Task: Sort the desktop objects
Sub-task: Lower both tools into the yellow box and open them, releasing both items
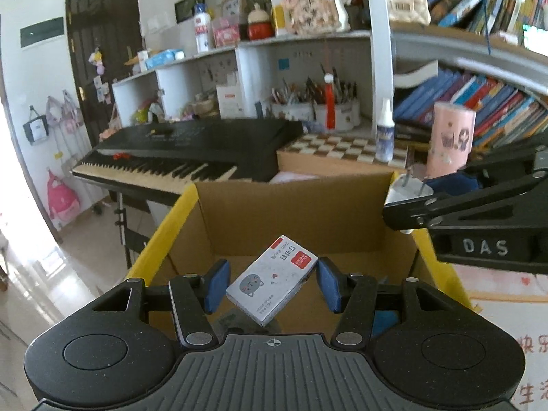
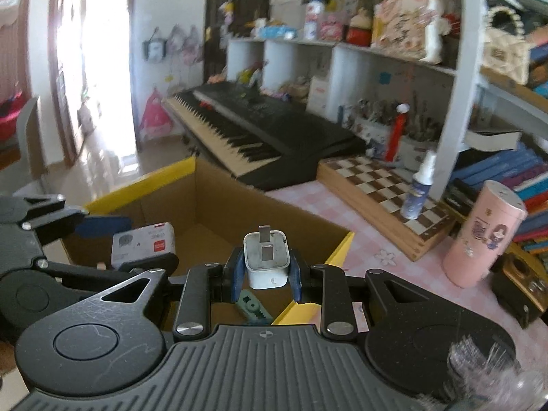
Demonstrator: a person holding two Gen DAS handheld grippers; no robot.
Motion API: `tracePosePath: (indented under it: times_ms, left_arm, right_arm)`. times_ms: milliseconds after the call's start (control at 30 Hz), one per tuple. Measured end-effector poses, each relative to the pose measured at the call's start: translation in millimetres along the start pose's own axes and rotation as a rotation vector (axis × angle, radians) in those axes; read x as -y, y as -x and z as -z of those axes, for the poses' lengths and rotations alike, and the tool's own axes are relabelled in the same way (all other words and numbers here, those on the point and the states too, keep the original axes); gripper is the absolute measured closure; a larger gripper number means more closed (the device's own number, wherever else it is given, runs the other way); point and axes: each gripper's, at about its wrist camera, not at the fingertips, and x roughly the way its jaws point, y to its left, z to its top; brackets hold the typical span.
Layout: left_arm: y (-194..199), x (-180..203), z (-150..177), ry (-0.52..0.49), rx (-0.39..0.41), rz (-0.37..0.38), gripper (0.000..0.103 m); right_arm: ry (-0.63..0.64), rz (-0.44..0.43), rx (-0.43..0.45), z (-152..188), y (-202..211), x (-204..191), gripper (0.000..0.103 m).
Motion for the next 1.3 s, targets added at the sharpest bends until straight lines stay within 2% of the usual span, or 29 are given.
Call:
tracePosePath:
  times_ms: [433, 767, 1133, 1300]
  left_arm:
    - [-32, 13, 2, -0.039, -0.118, 0.029, 0.048]
    - [-41, 26, 4, -0.074, -0.155, 0.032, 0.048]
    - [-43, 28, 1, -0.087, -0.167, 0.022, 0.047]
    - [-38, 29, 1, -0.092, -0.148, 0.016, 0.042]
  right_arm:
    - [0.295, -0.093, -0.152, -3, -58, -1, 0.078]
    - [0.478, -0.157, -0.266, 1, -91, -4, 0.078]
    - [0.549, -0.188, -0.290, 2, -103, -2, 0.078]
    - [0.538, -0.200, -0.284, -1, -104, 0, 0.075]
